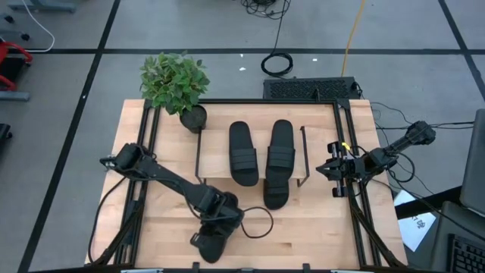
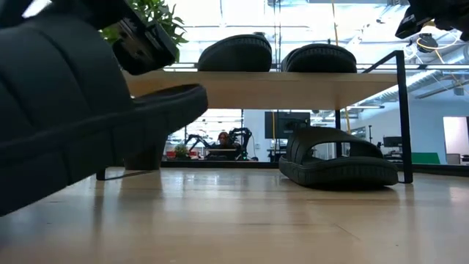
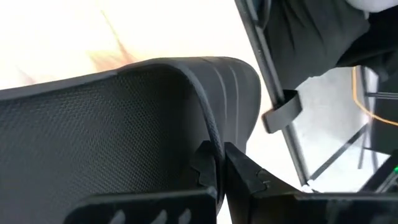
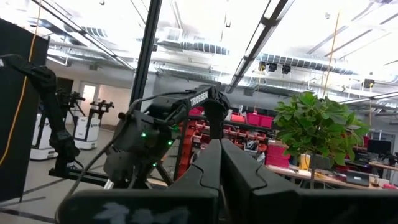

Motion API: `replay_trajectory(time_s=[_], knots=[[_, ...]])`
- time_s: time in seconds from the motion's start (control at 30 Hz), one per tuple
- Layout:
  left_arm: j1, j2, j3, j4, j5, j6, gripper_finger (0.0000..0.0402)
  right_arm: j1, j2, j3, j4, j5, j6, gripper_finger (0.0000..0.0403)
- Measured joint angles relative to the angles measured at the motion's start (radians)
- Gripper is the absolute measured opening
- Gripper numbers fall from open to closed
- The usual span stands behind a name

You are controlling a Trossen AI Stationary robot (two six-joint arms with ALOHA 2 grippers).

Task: Pick and place slides into the shelf
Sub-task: Put the black slide under the shelf

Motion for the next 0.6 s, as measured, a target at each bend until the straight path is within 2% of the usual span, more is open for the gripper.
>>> replay_trajectory(time_s=[0.17,0.33,0.47,0.6], knots=[[0.015,0.0,0.0,-0.008,-0.088,0.038,0.0,0.0,0.0,0.0,0.0,0.0,-0.003,0.0],[0.017,-0.005,0.0,-0.009,-0.13,0.036,0.0006,0.0,0.0,0.0,0.0,0.0,-0.005,0.0],[0.014,-0.009,0.0,-0.009,-0.202,0.025,0.0035,0.0,0.0,0.0,0.0,0.0,-0.011,0.0],[0.015,-0.01,0.0,-0.008,-0.226,0.025,0.0073,0.0,0.0,0.0,-0.001,0.0,-0.011,0.0]])
